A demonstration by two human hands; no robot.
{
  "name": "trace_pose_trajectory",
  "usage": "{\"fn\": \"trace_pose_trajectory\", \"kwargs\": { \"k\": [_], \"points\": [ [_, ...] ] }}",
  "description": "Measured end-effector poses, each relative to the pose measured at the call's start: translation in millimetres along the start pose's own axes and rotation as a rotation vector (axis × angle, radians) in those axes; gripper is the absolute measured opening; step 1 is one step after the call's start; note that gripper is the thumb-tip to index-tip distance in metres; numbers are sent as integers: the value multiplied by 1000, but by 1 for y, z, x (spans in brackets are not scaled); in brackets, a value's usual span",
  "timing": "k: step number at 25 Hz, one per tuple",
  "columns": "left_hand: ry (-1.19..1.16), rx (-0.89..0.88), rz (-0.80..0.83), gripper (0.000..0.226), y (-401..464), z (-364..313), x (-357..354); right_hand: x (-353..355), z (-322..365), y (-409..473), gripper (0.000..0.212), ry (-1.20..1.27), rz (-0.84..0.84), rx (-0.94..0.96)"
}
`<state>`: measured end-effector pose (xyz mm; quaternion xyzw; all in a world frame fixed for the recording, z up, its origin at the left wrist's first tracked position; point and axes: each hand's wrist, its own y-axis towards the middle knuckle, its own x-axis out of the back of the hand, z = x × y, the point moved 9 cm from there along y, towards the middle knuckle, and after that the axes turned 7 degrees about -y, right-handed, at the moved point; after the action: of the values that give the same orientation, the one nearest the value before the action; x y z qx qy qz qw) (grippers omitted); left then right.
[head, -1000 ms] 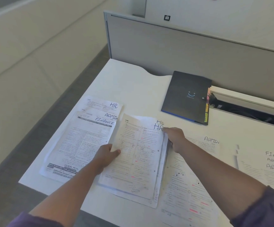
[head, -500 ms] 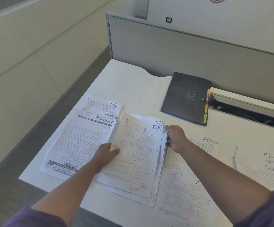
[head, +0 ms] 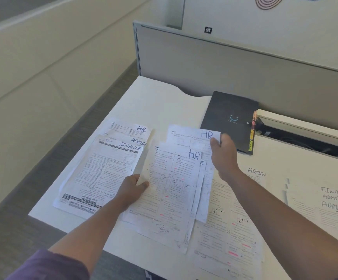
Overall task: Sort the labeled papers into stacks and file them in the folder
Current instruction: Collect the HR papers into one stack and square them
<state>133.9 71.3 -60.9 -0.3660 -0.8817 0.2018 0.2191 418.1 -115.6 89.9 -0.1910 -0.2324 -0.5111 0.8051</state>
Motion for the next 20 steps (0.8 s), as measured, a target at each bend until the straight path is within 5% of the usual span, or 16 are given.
{"fn": "trace_pose_trajectory", "kwargs": {
  "k": [11, 20],
  "points": [
    [47, 2, -49, 6, 4, 0, -3, 108, 128, -34, 18, -293, -369, 626],
    [74, -1, -51, 13, 4, -1, -3, 139, 162, -43, 19, -273, -435, 630]
  ]
}}
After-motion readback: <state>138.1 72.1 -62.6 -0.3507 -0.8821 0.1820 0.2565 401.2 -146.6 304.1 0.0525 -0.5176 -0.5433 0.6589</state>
